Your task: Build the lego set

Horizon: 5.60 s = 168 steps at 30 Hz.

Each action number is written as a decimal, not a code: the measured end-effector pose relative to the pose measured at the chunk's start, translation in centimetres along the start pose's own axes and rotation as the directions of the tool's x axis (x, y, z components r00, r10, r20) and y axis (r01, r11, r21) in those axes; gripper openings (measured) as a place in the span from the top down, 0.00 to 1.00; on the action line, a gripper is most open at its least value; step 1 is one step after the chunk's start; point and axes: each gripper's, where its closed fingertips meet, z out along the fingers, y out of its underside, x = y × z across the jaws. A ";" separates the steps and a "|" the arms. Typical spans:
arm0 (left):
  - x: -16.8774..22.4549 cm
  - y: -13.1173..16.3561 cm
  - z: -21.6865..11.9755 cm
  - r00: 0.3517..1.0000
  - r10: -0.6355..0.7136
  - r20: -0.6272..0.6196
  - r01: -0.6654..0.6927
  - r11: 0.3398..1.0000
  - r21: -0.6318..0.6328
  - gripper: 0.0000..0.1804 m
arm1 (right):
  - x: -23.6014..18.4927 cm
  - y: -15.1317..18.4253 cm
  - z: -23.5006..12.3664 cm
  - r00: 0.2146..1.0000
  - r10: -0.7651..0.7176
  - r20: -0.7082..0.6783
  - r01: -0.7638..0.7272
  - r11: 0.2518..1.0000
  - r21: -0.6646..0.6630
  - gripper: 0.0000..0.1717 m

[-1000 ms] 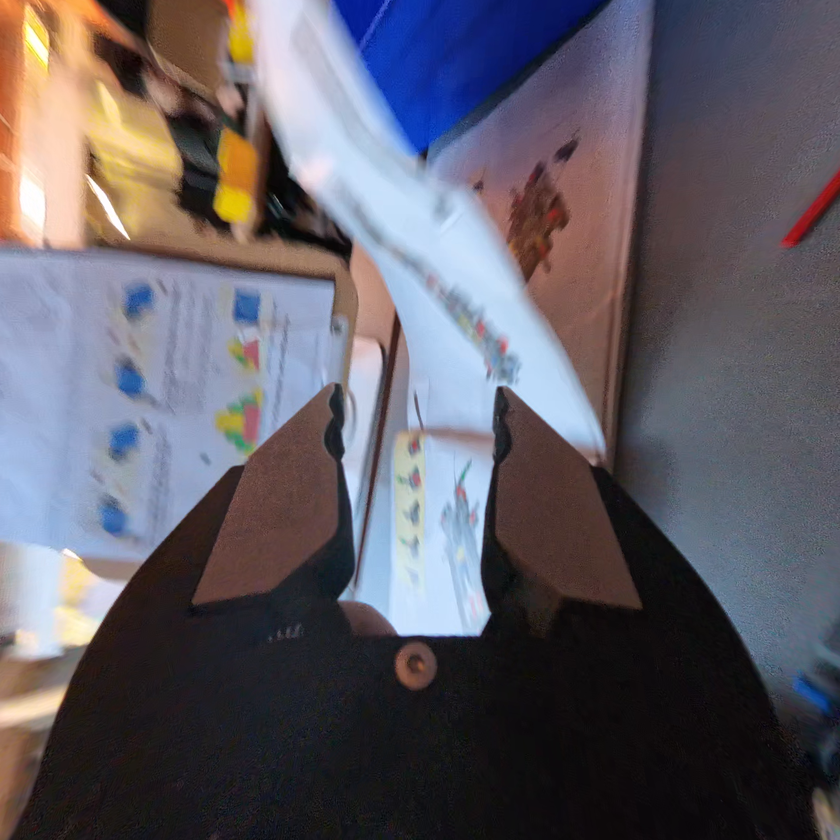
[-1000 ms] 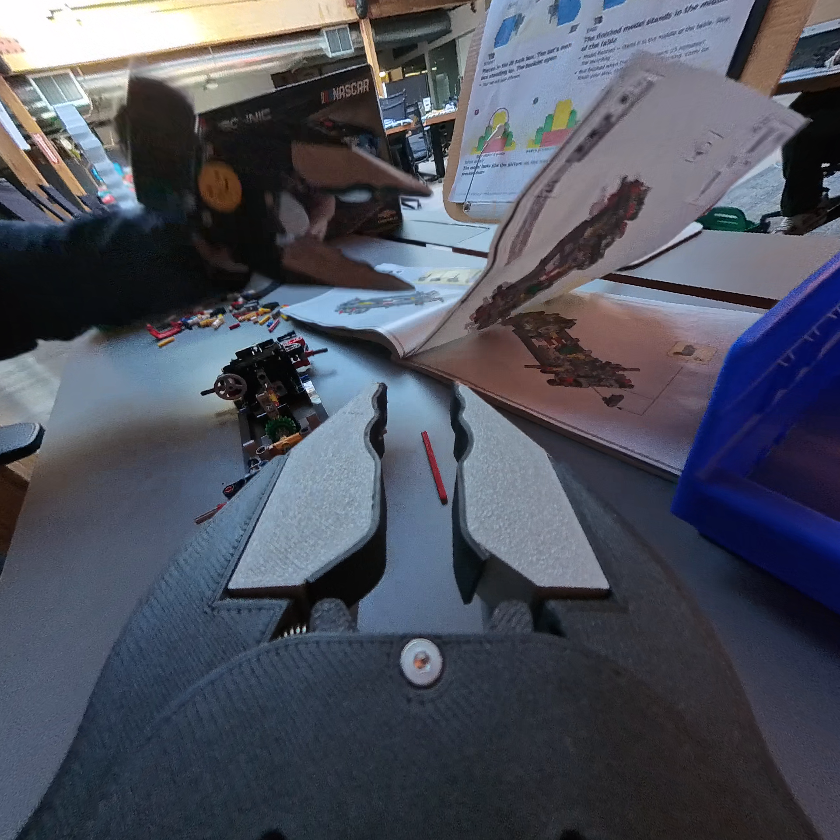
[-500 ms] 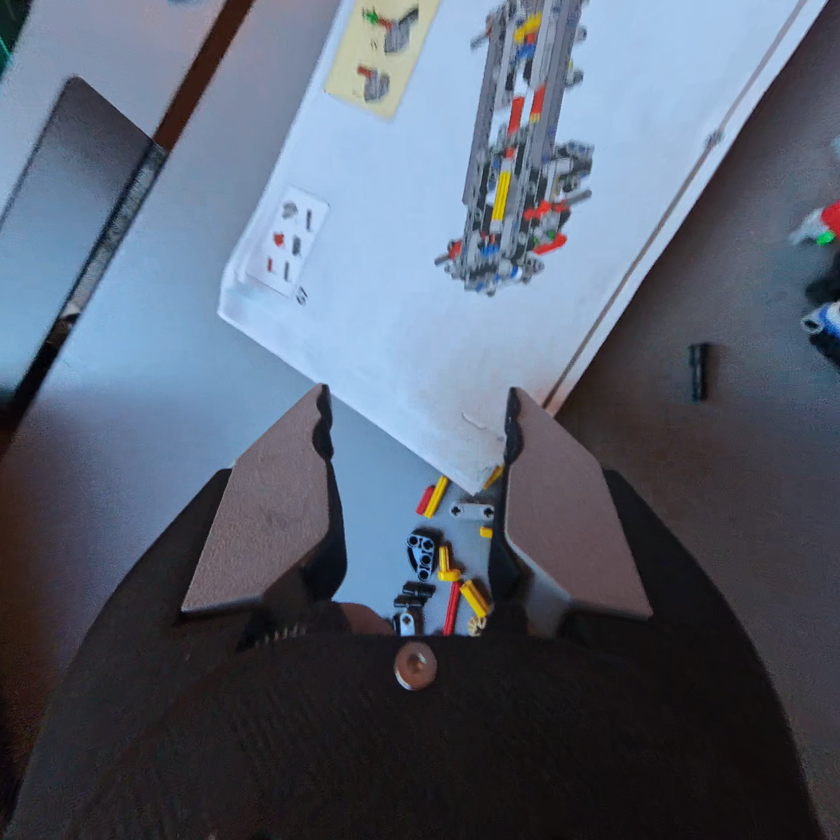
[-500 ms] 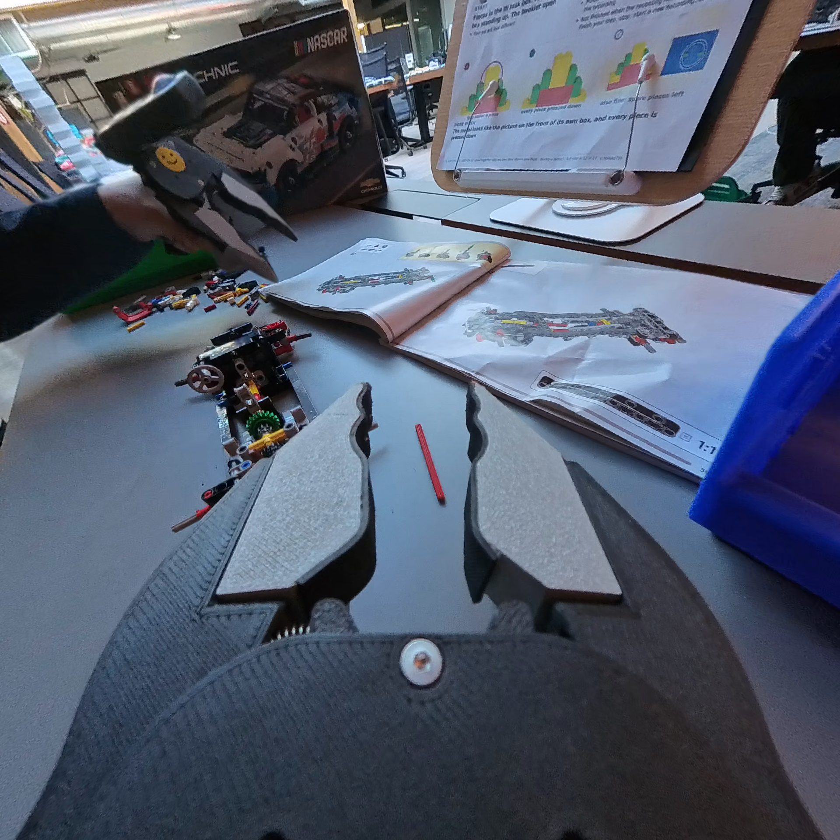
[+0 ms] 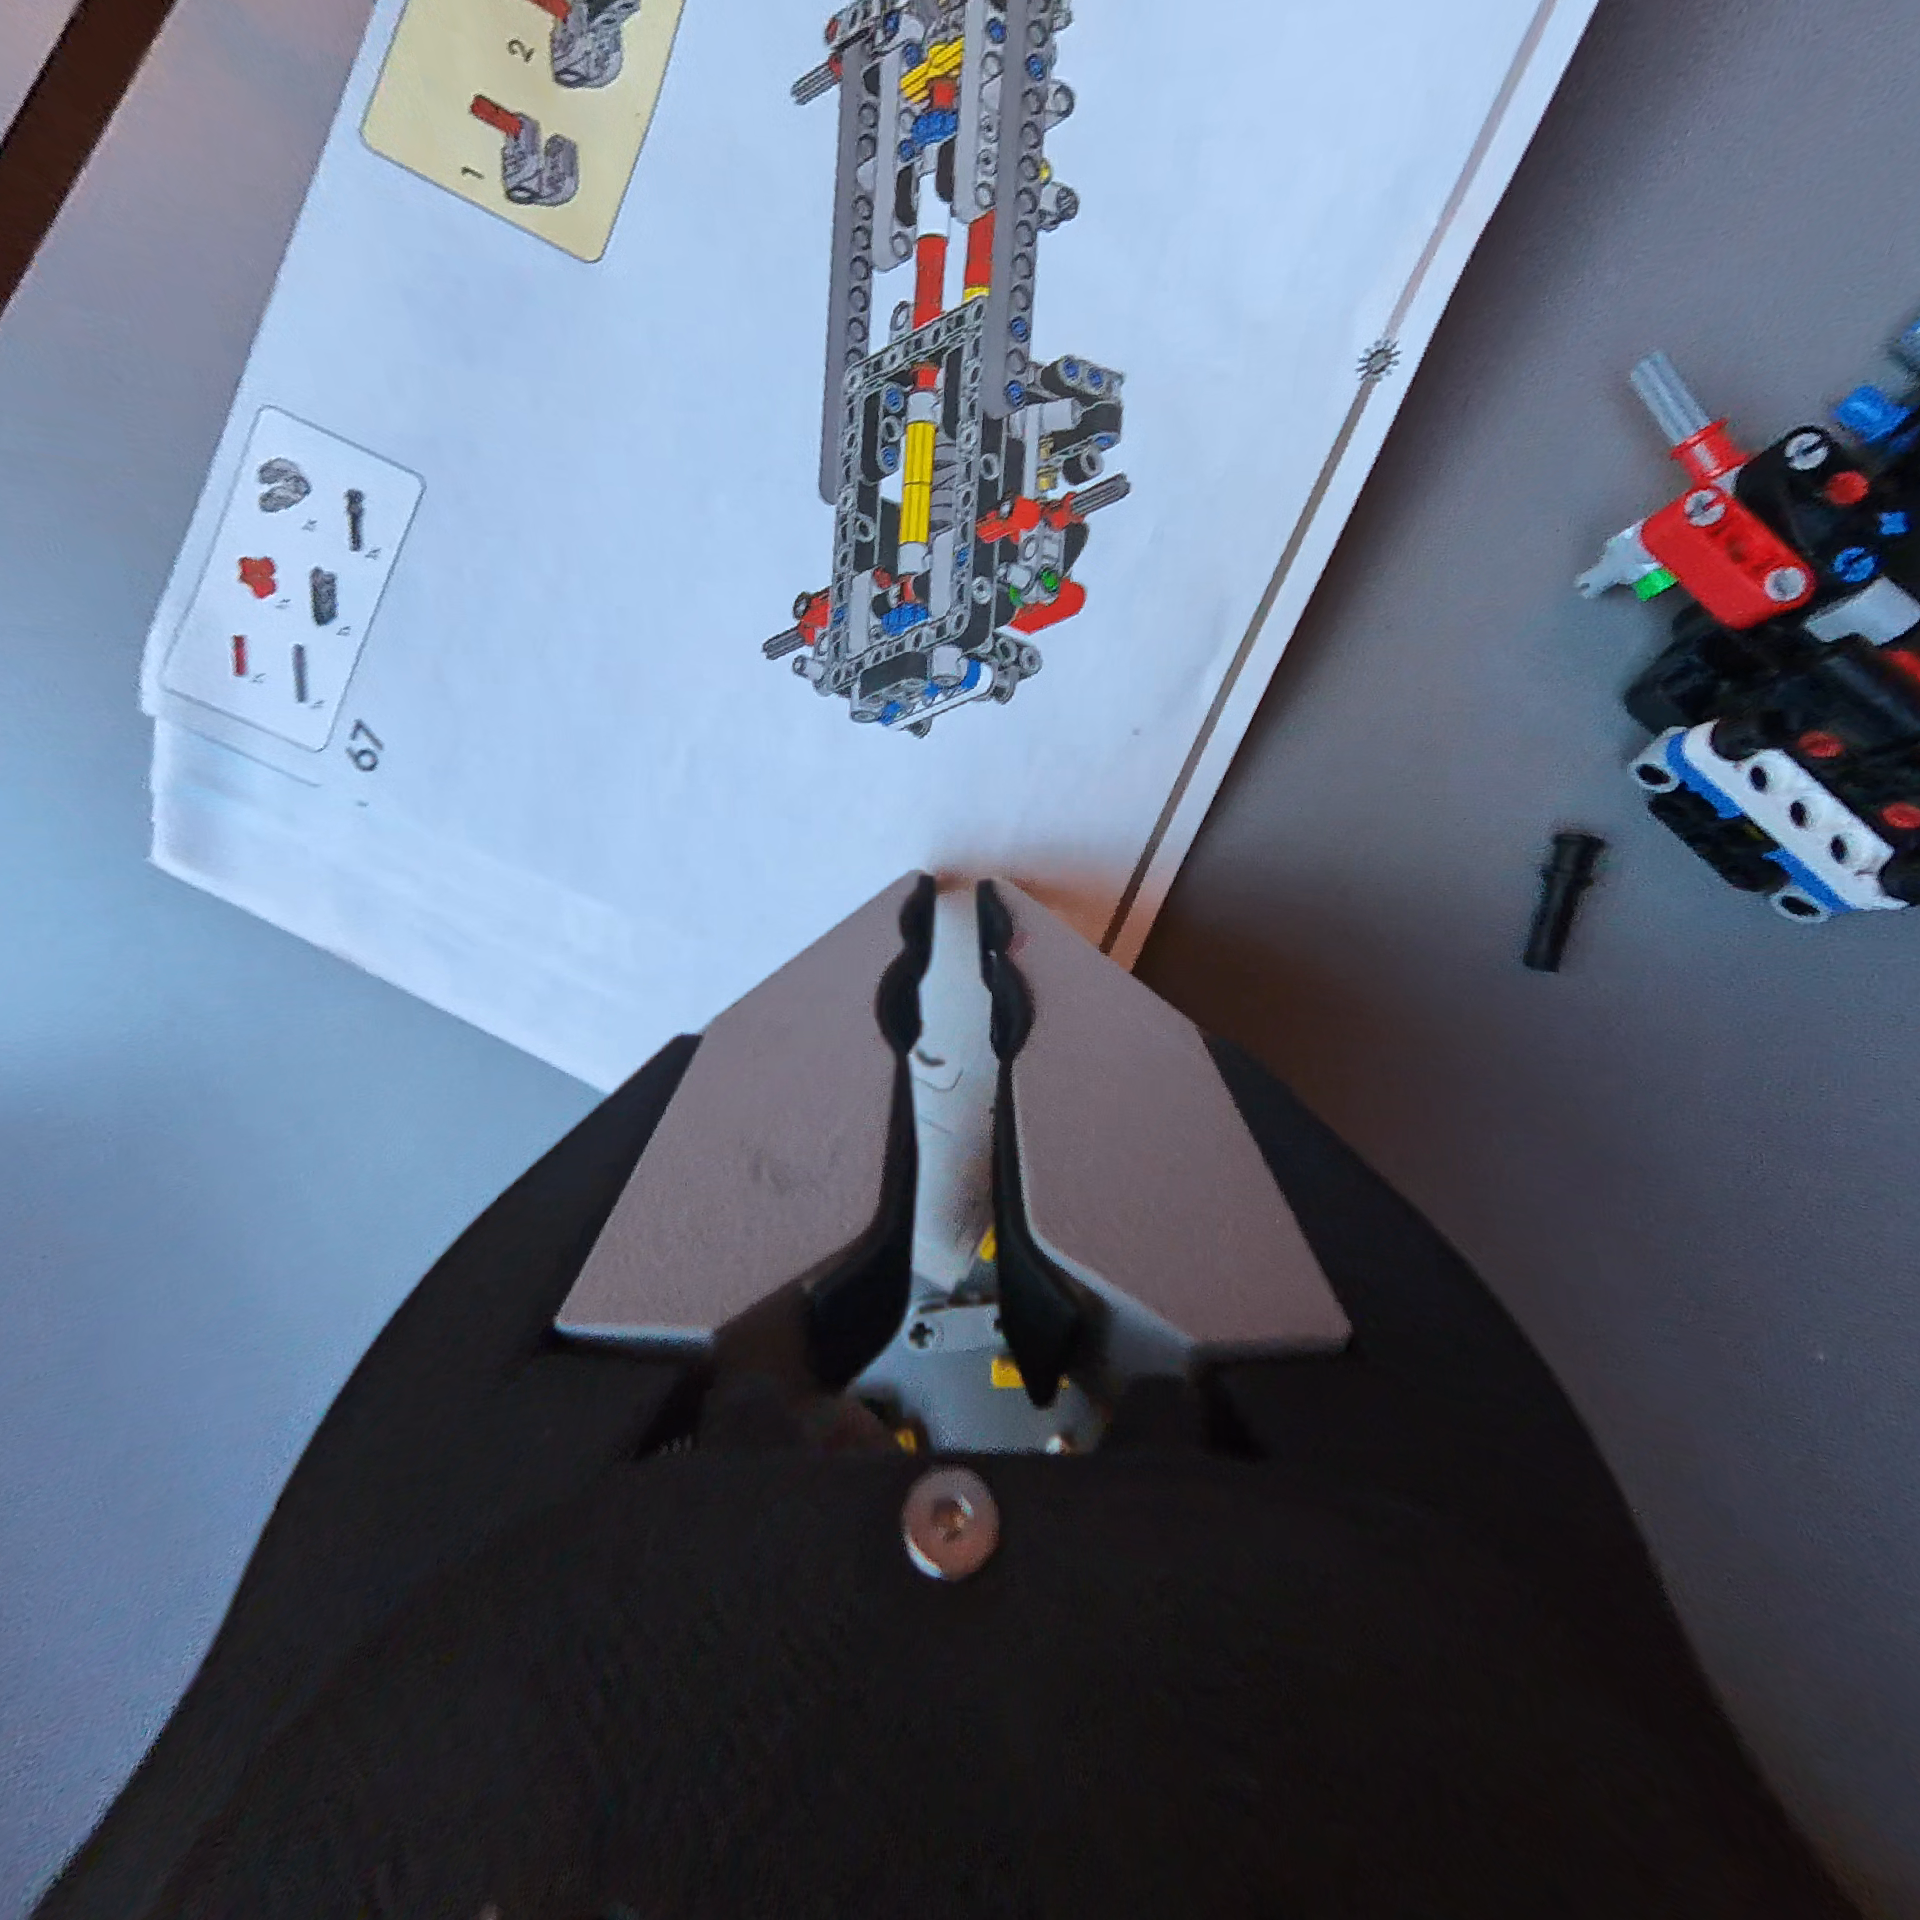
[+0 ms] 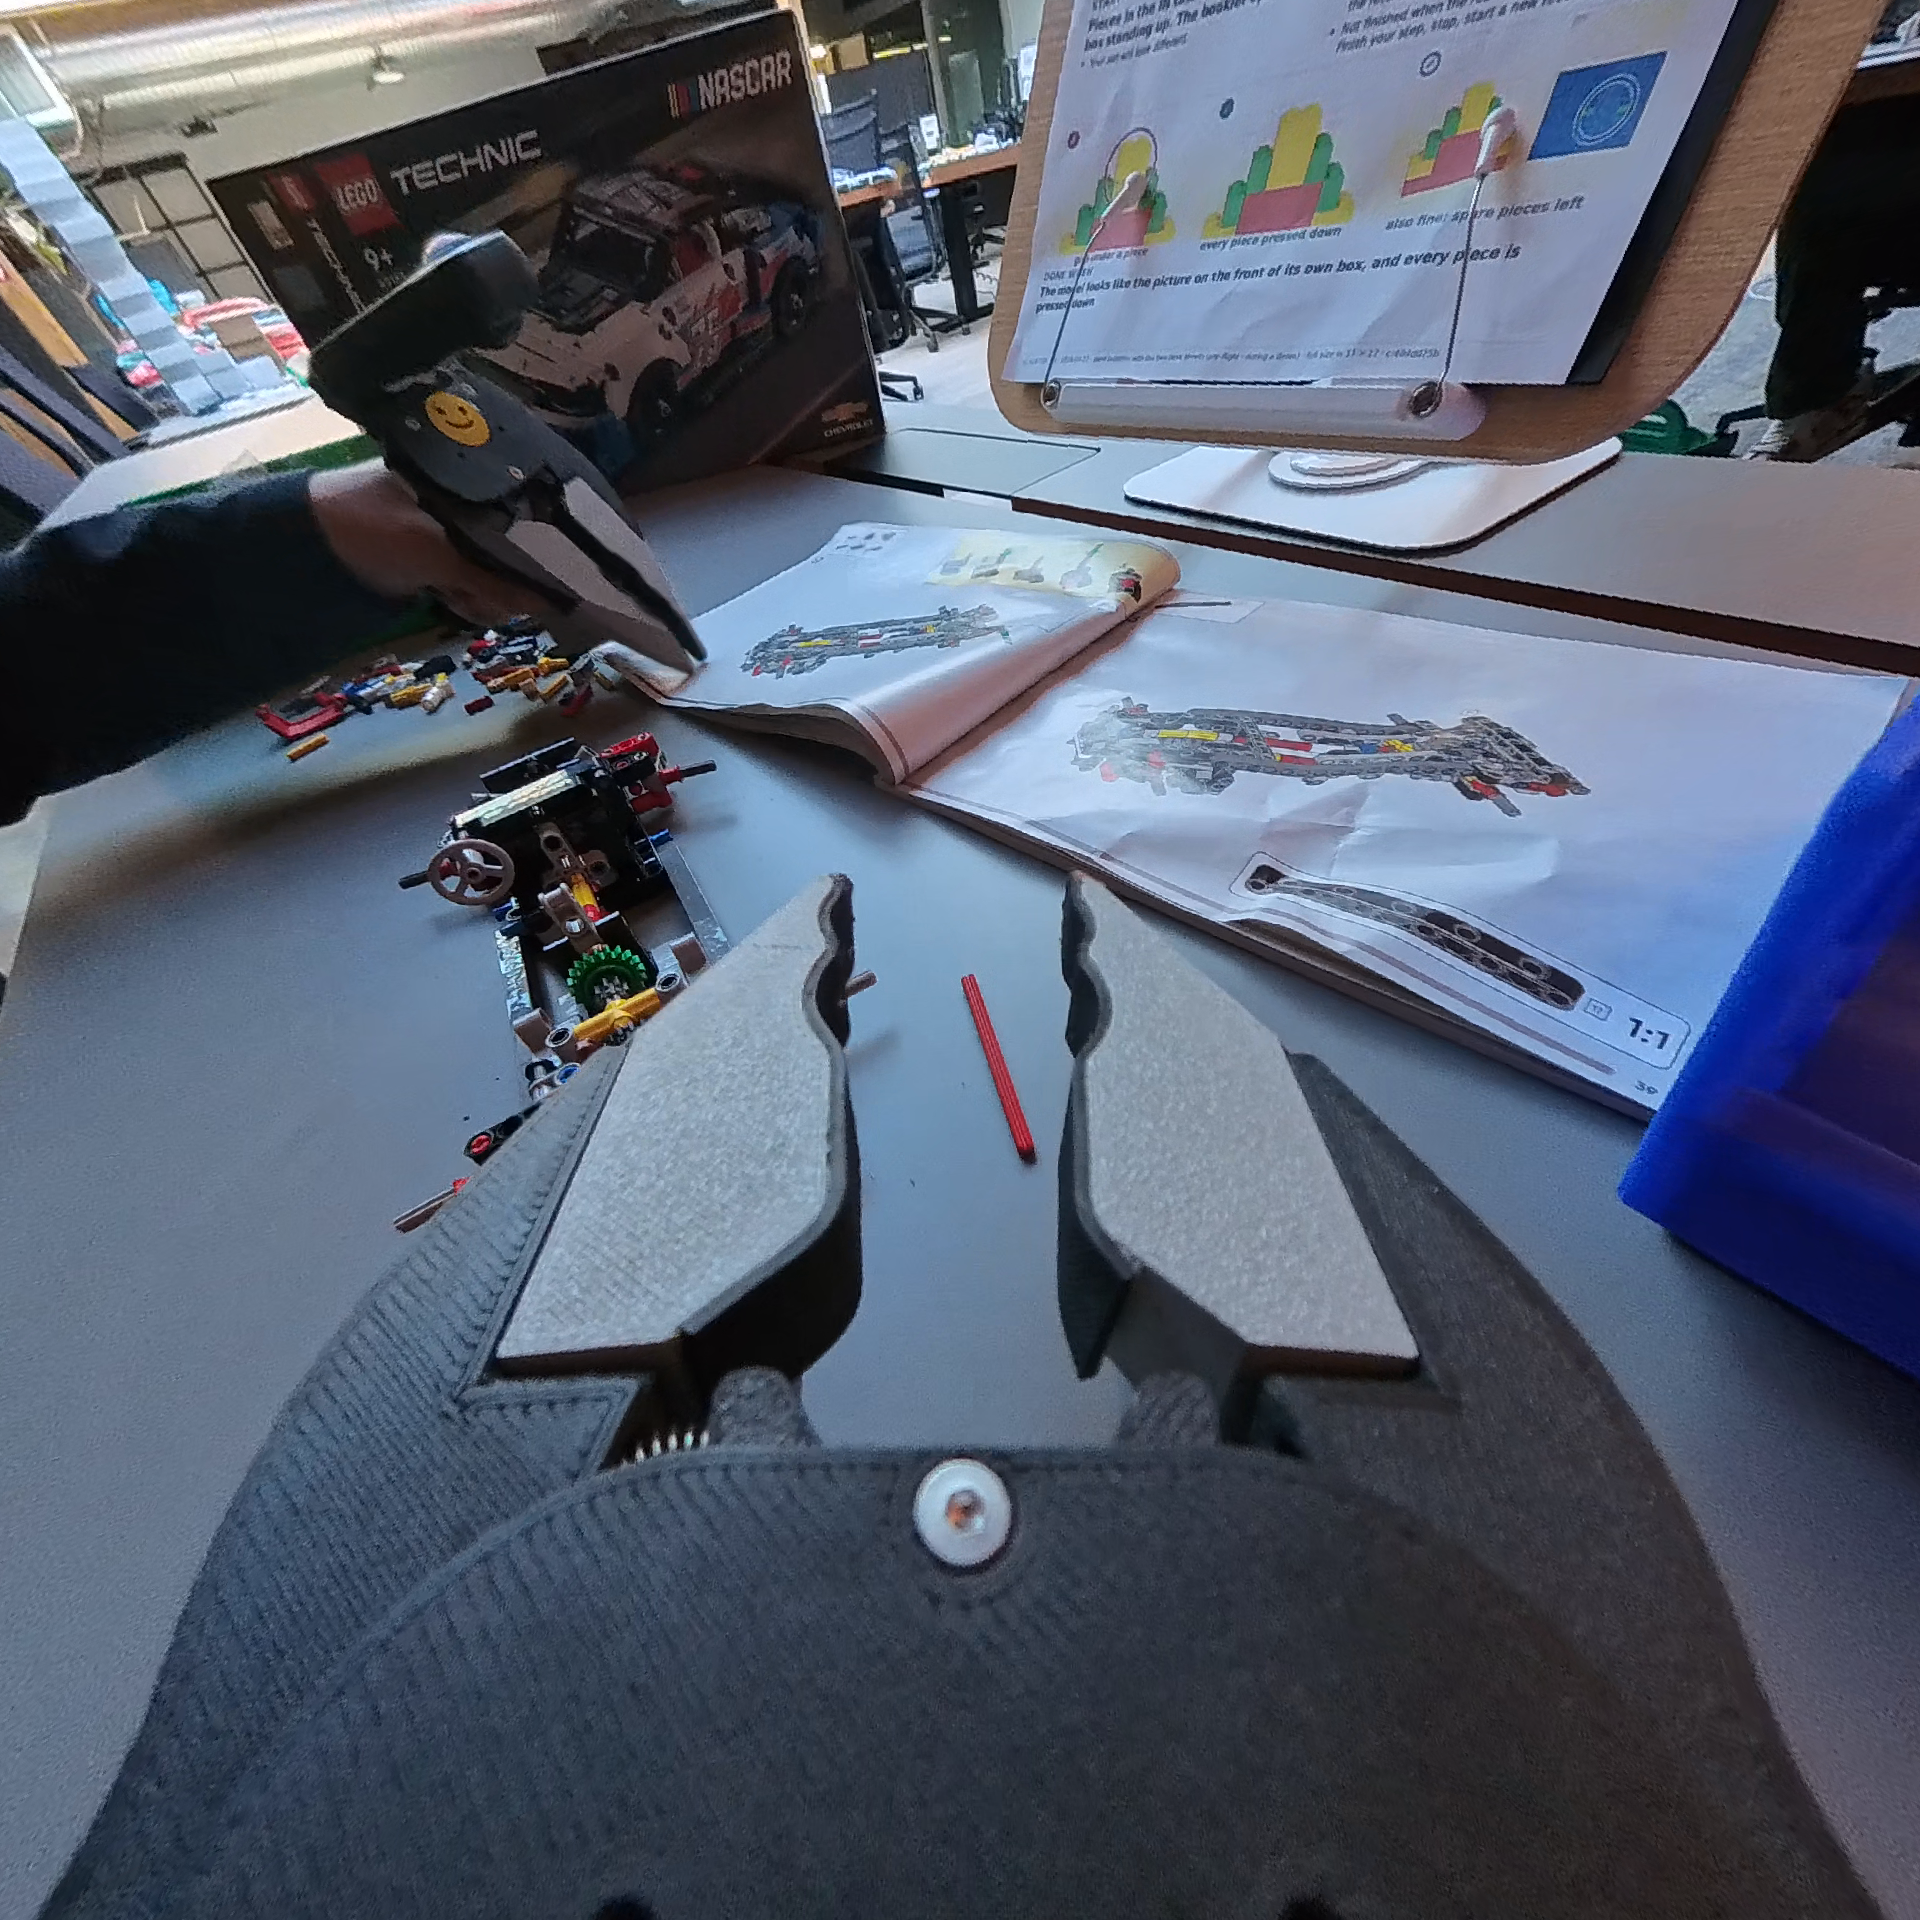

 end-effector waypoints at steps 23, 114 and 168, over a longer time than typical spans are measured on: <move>0.2 -1.3 0.7 0.996 -0.076 -0.039 0.081 0.985 0.153 1.00 | -10.0 3.5 23.5 0.681 -0.588 0.437 0.720 0.428 -0.547 0.81; -0.5 0.1 -0.1 0.984 -0.176 -0.013 0.176 0.978 0.112 0.74 | 3.9 0.2 2.7 0.990 -0.108 -0.091 0.082 0.964 -0.251 0.88; -1.2 -5.8 -3.9 0.991 -0.131 0.030 0.114 0.937 0.330 1.00 | 1.3 -1.5 6.1 0.995 -0.099 -0.023 0.092 0.975 -0.202 0.84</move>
